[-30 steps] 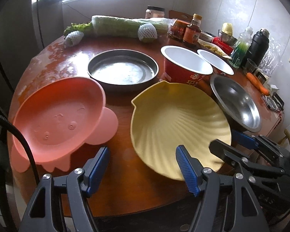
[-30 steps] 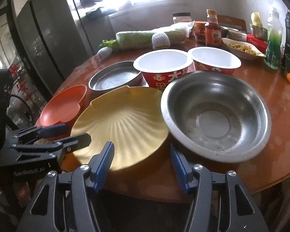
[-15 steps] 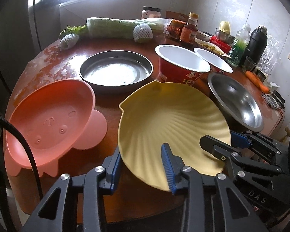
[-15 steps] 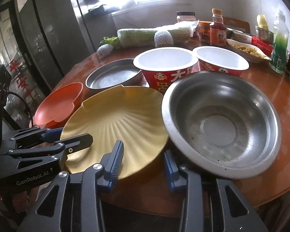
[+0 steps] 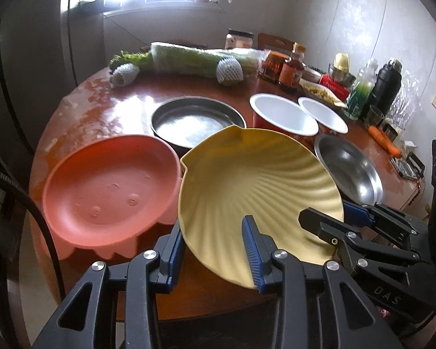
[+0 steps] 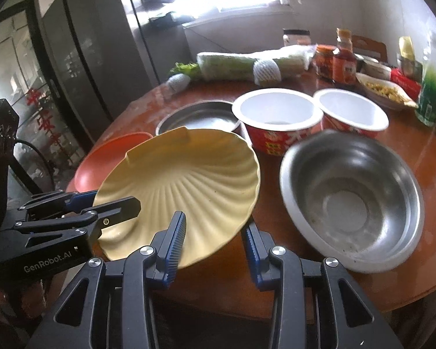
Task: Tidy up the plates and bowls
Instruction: 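Grasp the rim of the yellow shell-shaped plate with the left gripper, then lift the yellow plate with the left gripper and carry it over the pink bowl, then lower the yellow plate into the pink bowl and open the left gripper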
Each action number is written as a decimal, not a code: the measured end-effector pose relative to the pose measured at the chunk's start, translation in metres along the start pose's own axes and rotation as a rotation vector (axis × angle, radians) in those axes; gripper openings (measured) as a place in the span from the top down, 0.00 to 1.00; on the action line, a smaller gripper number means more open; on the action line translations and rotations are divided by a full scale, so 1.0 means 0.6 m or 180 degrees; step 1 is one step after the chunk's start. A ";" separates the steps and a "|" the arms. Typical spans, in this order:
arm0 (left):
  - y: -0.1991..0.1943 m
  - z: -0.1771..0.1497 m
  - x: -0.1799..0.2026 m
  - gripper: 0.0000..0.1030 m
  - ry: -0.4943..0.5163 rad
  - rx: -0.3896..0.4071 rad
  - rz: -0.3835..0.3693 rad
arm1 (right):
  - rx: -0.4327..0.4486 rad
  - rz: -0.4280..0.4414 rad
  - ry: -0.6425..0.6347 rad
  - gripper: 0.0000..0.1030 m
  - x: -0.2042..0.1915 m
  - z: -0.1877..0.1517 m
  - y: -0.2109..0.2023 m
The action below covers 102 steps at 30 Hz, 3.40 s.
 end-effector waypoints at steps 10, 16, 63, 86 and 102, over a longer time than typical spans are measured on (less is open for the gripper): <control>-0.055 0.015 -0.032 0.62 -0.0112 0.0245 0.0124 | 0.0162 0.0089 -0.0185 0.61 -0.050 0.040 -0.018; -0.081 0.024 -0.066 0.62 -0.0222 0.0362 0.0224 | 0.0236 0.0165 -0.0317 0.61 -0.089 0.070 -0.015; -0.056 0.032 -0.226 0.62 -0.0560 0.0268 0.0574 | -0.0022 0.0348 -0.0547 0.60 -0.223 0.080 0.067; -0.048 0.034 -0.234 0.62 -0.0583 0.0252 0.0647 | -0.0054 0.0375 -0.0677 0.57 -0.225 0.070 0.053; -0.041 0.031 -0.238 0.62 -0.0621 0.0225 0.0596 | -0.0068 0.0270 -0.0849 0.53 -0.226 0.062 0.042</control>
Point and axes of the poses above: each gripper's, at about its wrist camera, not at the fingertips, and y roughly the way its jaws point, x to its right, z to its top, the point moved 1 cm from there along y, roughly the way its jaws point, and after that the axes turned 14 degrees about -z, right-handed, at the moved point
